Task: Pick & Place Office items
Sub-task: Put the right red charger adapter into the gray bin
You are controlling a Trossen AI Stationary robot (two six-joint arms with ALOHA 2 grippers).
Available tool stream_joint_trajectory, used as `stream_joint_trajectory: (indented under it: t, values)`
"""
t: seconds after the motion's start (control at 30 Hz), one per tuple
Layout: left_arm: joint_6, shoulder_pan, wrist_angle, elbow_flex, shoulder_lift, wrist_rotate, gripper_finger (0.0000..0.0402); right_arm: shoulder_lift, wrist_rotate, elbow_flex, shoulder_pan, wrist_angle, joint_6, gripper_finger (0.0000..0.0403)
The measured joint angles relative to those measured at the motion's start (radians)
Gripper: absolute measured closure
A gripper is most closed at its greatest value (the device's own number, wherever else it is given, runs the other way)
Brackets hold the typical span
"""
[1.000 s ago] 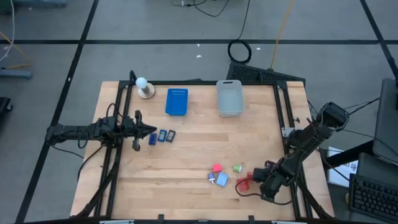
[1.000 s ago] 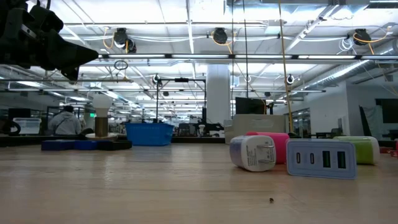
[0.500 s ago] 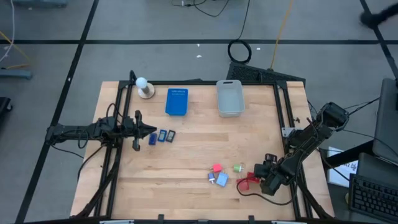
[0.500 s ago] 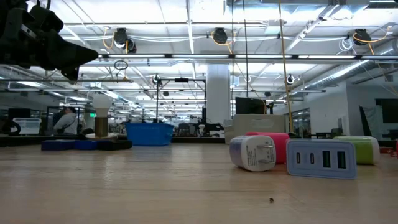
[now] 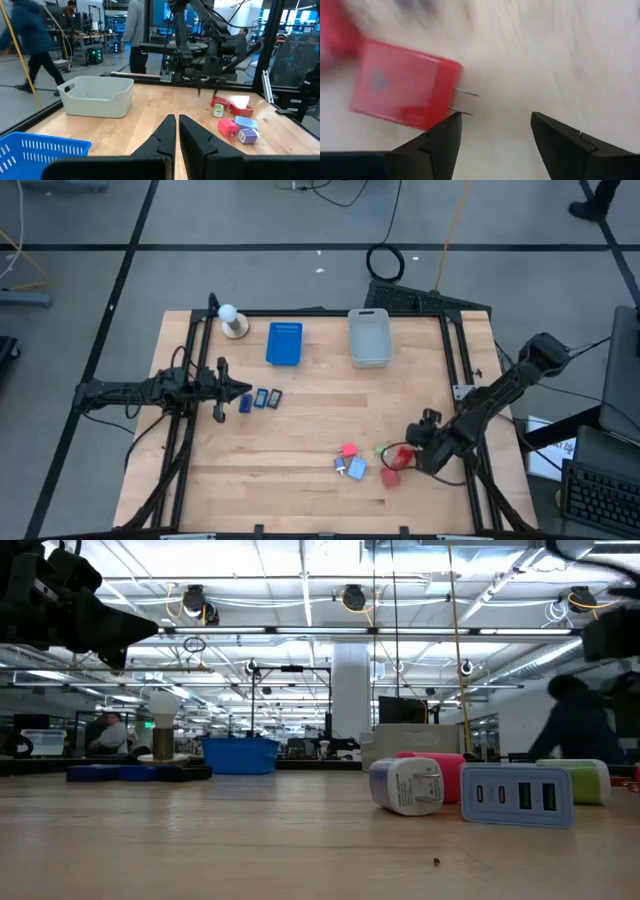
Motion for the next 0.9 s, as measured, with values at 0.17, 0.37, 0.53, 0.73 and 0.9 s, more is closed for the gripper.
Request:
stream_joint_trajectory:
  t: [0.17, 0.37, 0.53, 0.73, 0.9]
  values:
    - [0.0, 0.0, 0.0, 0.0, 0.0, 0.0, 0.038, -0.023, 0.067, 0.001, -0.04, 0.128, -0.133, 0.017]
    - [0.0, 0.0, 0.0, 0.0, 0.0, 0.0, 0.038, -0.023, 0.107, 0.002, -0.078, 0.335, -0.221, 0.0173]
    - [0.0, 0.0, 0.0, 0.0, 0.0, 0.0, 0.038, -0.015, 0.124, 0.003, -0.114, 0.457, -0.247, 0.0162]
    - [0.0, 0.0, 0.0, 0.0, 0.0, 0.0, 0.038, 0.042, 0.021, 0.011, -0.126, 0.596, -0.378, 0.0114]
    - [0.0, 0.0, 0.0, 0.0, 0.0, 0.0, 0.038, 0.113, -0.007, 0.146, -0.118, 0.294, -0.485, 0.0107]
